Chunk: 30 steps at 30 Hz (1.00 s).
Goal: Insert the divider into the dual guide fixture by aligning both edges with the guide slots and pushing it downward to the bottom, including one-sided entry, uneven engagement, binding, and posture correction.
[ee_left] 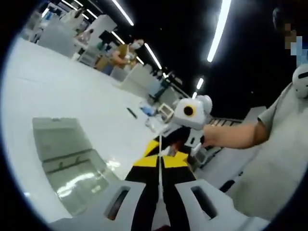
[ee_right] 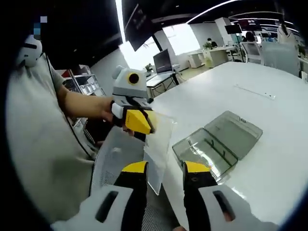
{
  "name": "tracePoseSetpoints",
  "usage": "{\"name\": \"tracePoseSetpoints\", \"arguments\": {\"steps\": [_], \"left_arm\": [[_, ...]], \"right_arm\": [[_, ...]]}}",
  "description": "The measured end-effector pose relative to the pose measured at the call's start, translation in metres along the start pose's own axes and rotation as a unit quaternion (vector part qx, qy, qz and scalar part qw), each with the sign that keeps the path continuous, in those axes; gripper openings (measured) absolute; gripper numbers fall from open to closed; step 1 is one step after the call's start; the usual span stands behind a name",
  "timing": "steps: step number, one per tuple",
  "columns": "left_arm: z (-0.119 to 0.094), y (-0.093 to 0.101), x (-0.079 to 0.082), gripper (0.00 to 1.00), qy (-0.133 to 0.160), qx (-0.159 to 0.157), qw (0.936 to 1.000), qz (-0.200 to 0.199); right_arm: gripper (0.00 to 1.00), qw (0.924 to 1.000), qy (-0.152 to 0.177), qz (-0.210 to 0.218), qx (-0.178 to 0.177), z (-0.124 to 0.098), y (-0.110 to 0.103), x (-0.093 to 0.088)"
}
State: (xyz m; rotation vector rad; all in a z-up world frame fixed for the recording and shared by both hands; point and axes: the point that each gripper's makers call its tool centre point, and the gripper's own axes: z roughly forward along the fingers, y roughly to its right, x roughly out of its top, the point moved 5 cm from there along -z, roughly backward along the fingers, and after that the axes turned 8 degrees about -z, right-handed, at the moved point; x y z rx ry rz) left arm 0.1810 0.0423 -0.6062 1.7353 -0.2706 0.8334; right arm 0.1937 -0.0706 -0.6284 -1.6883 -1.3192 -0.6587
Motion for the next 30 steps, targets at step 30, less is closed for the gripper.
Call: {"name": "tracePoseSetpoints", "arguments": {"steps": [30], "left_arm": [[-0.003, 0.008, 0.004, 0.00, 0.003, -0.076, 0.9971, 0.010]], "right_arm": [[0.07, 0.9895, 0.067, 0.049, 0.119, 0.007, -0.016, 0.015]]}}
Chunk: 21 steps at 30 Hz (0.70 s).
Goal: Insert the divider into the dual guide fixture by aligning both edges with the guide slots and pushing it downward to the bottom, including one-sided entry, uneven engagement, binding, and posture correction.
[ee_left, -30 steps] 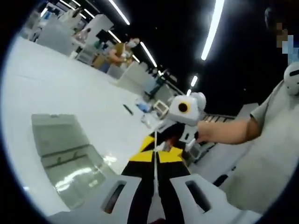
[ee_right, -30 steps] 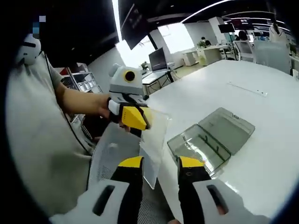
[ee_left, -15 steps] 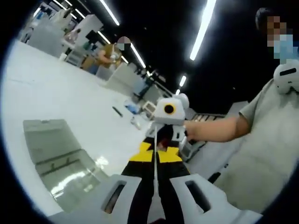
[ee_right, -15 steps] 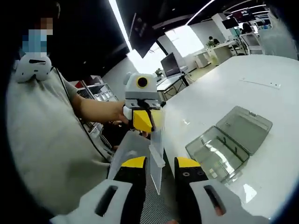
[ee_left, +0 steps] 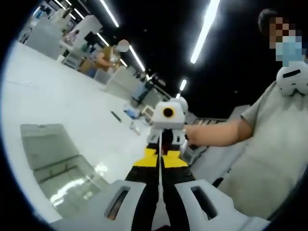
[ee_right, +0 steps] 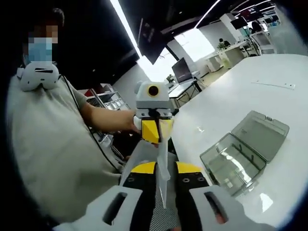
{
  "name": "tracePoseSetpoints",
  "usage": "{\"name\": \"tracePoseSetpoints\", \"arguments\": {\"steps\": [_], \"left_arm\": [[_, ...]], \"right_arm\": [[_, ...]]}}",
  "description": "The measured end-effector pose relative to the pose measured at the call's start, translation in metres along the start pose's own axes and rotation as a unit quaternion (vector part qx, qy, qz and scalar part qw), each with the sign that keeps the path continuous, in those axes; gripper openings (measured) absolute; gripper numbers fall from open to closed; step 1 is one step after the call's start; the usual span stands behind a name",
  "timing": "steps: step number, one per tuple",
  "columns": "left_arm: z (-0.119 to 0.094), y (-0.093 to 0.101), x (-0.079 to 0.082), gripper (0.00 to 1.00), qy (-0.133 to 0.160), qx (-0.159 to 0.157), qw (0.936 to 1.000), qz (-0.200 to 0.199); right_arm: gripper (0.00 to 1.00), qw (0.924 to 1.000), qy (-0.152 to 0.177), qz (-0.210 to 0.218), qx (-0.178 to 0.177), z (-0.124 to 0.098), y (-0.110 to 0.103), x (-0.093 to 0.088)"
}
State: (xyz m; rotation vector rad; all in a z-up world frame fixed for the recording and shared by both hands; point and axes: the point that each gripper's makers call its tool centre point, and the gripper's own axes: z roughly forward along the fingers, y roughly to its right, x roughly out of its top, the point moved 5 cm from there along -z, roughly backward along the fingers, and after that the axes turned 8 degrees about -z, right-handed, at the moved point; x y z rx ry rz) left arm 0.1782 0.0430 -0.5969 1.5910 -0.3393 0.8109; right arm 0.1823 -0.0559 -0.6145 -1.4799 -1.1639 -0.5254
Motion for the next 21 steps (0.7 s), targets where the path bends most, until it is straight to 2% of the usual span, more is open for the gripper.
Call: {"name": "tracePoseSetpoints", "arguments": {"steps": [21], "left_arm": [[0.0006, 0.0034, -0.0020, 0.00, -0.001, -0.015, 0.9999, -0.004]], "right_arm": [[0.01, 0.9988, 0.024, 0.024, 0.034, 0.0014, -0.0081, 0.0003]]}}
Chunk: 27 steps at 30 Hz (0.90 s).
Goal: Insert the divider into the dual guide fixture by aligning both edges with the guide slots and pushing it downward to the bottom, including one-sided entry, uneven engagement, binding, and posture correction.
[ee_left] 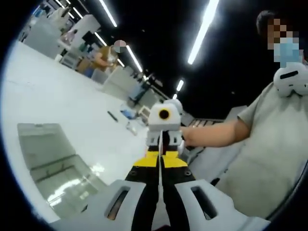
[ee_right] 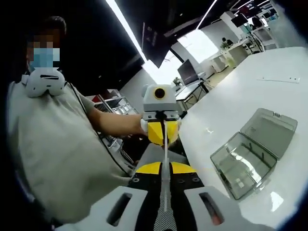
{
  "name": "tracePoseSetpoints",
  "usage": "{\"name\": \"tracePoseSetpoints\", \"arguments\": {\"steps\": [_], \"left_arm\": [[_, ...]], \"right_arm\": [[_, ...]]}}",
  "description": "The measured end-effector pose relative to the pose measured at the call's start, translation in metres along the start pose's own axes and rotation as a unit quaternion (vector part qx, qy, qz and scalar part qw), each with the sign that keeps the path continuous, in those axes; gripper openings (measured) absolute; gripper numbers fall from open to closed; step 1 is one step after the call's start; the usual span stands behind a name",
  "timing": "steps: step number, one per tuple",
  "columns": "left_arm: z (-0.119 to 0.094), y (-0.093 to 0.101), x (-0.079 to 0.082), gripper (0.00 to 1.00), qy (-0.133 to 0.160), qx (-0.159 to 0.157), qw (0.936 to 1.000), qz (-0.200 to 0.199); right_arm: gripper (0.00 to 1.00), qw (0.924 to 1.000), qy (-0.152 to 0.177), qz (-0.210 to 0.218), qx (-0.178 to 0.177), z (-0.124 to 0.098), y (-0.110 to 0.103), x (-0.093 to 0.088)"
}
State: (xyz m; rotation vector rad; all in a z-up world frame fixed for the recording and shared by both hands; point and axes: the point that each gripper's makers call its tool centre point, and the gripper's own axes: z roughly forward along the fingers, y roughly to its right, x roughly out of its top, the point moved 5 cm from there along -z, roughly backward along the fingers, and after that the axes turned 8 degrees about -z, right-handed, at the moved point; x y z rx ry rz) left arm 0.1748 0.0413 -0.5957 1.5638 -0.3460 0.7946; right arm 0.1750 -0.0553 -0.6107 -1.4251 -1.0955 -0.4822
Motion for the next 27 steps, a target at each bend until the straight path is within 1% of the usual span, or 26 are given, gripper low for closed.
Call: {"name": "tracePoseSetpoints", "arguments": {"steps": [1, 2, 3, 4, 12, 15, 21, 23, 25, 26, 27], "left_arm": [[-0.0003, -0.0009, -0.0006, 0.00, -0.001, 0.000, 1.0000, -0.001], [-0.0003, -0.0002, -0.0010, 0.00, -0.001, -0.002, 1.0000, -0.002], [-0.0003, 0.0003, -0.0014, 0.00, 0.000, -0.002, 1.0000, -0.003], [-0.0005, -0.0001, -0.0017, 0.00, 0.000, -0.001, 1.0000, -0.004], [-0.0011, -0.0002, -0.0022, 0.00, 0.005, -0.004, 0.9999, -0.014], [-0.0007, -0.0003, -0.0029, 0.00, 0.004, -0.004, 0.9998, -0.017], [-0.0008, -0.0006, -0.0045, 0.00, 0.006, -0.006, 0.9997, -0.024], [-0.0006, -0.0003, -0.0052, 0.00, 0.007, -0.006, 0.9996, -0.026], [-0.0009, -0.0007, -0.0055, 0.00, 0.006, -0.006, 0.9996, -0.028], [-0.0008, -0.0011, -0.0057, 0.00, 0.006, -0.005, 0.9996, -0.028], [-0.0009, -0.0019, -0.0061, 0.00, 0.004, -0.004, 0.9996, -0.028]], "right_arm": [[0.01, 1.0000, 0.000, 0.001, 0.000, 0.0001, 0.0000, -0.0006], [0.01, 0.9999, 0.001, 0.014, 0.004, 0.0005, -0.0010, -0.0010], [0.00, 0.9998, 0.002, 0.018, 0.004, 0.0005, -0.0004, -0.0015], [0.00, 0.9999, 0.002, 0.013, 0.002, 0.0006, -0.0001, -0.0018], [0.00, 0.9988, 0.018, 0.046, 0.007, 0.0000, -0.0012, -0.0029], [0.00, 0.9984, 0.018, 0.053, 0.007, 0.0002, -0.0016, -0.0034], [0.01, 0.9976, 0.022, 0.065, 0.009, -0.0005, -0.0024, -0.0048], [0.01, 0.9979, 0.023, 0.061, 0.009, -0.0003, -0.0026, -0.0051], [0.01, 0.9975, 0.023, 0.065, 0.011, -0.0003, -0.0032, -0.0057], [0.00, 0.9982, 0.022, 0.056, 0.007, -0.0002, -0.0025, -0.0061], [0.00, 0.9979, 0.020, 0.062, 0.008, 0.0000, -0.0026, -0.0066]]}}
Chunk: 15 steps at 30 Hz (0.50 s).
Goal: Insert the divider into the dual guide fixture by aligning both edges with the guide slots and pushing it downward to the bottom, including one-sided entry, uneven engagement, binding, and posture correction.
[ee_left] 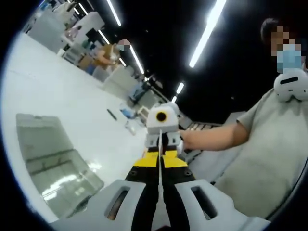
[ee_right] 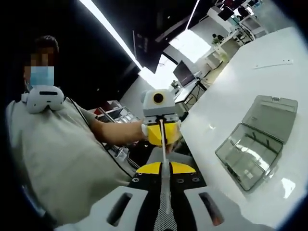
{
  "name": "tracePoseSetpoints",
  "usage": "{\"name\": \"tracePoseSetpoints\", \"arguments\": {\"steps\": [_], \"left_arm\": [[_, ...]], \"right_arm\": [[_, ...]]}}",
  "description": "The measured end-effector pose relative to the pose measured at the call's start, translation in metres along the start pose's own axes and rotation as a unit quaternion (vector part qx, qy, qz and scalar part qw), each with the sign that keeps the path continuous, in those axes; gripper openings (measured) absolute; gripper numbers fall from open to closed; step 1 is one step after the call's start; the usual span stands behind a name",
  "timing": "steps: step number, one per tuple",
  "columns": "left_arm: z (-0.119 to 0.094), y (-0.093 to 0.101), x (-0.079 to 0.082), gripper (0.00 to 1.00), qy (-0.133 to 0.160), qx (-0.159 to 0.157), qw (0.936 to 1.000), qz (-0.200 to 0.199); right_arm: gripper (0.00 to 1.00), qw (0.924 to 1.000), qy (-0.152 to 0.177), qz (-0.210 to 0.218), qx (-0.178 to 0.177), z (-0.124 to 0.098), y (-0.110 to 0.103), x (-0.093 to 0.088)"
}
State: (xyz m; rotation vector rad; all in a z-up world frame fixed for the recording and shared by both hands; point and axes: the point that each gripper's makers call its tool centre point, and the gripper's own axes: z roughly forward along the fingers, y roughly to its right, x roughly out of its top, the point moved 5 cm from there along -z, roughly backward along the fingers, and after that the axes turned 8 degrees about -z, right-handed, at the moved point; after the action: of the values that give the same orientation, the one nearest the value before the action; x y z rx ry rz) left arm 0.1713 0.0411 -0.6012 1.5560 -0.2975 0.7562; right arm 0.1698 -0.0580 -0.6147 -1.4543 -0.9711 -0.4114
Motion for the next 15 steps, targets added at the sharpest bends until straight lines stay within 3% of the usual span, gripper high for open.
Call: {"name": "tracePoseSetpoints", "arguments": {"steps": [8, 15], "left_arm": [[0.000, -0.003, 0.001, 0.00, 0.000, 0.015, 0.9999, -0.009], [-0.005, -0.013, 0.007, 0.03, 0.016, 0.052, 0.9984, 0.014]], "right_arm": [[0.00, 0.9999, -0.007, 0.004, -0.012, 0.001, 0.003, 0.000], [0.00, 0.9981, -0.019, 0.041, -0.043, 0.001, 0.010, 0.003]]}}
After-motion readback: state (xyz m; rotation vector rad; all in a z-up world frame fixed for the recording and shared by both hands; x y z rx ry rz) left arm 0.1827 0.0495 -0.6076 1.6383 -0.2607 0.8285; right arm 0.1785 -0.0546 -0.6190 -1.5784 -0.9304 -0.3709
